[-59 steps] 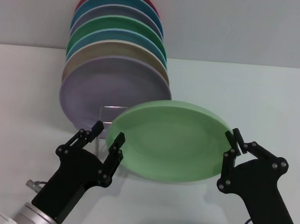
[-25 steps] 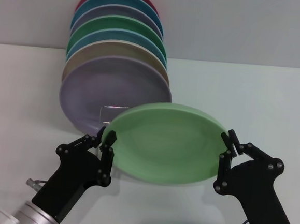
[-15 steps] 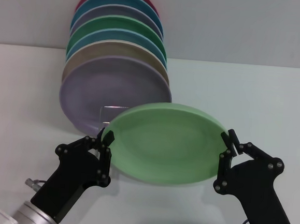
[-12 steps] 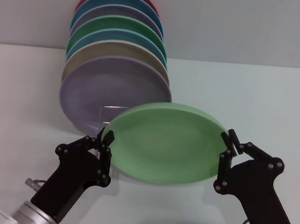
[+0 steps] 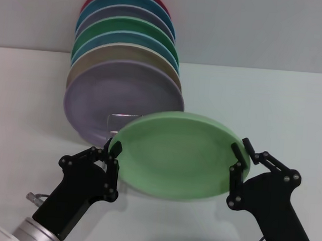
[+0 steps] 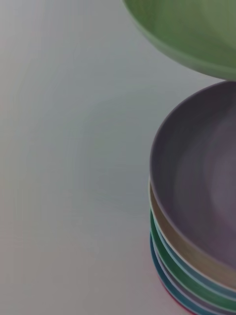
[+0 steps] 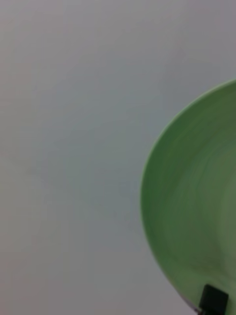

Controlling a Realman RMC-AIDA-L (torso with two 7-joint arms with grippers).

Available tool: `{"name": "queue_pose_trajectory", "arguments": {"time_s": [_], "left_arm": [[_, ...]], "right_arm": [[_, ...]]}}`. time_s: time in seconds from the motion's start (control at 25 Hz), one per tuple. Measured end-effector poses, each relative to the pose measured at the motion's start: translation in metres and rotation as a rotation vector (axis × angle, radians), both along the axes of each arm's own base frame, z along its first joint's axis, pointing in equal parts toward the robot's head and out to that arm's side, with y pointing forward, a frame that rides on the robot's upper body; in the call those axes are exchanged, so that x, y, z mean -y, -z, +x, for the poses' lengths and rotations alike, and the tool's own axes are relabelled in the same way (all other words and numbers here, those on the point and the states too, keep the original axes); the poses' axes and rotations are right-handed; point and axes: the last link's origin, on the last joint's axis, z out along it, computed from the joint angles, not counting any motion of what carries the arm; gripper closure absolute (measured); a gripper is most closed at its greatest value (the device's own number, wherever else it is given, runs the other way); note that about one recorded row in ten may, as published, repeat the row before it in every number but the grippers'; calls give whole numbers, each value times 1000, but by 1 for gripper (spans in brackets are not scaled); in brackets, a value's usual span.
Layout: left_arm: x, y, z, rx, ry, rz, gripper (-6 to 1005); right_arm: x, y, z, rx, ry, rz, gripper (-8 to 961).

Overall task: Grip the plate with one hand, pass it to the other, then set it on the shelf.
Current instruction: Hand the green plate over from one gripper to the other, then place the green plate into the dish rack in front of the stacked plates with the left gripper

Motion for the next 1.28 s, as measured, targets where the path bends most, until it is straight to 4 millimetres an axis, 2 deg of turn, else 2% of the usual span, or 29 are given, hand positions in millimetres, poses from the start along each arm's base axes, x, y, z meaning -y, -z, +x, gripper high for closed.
{"name": "queue_pose_trajectory", "arguments": {"time_s": [0.48,0.72,0.84,0.92,1.04,1.12,1.24,1.28], "left_arm": [[1,0,-1,-28,2,22,961],[-1,-4,-3,-21,-15,45,961],[0,-7,-3,-12,-13,60,962],[0,-11,-3,2,-8,78,962],[8,-25,-1,89,20,134,962],[9,-29,0,111,24,147,962],[7,-52,-5,213,30,226,962],[7,-52,-5,213,30,226,962]], "right_arm": [[1,0,0,13,-51,-12,810],[8,-8,-5,-52,-129,-7,704],[21,-18,-7,-122,-220,-1,600],[24,-21,-7,-141,-238,6,531],[30,-33,-4,-197,-279,29,531],[31,-33,-2,-198,-281,24,531],[33,-32,5,-189,-287,-11,531],[33,-32,5,-189,-287,-11,531]]}}
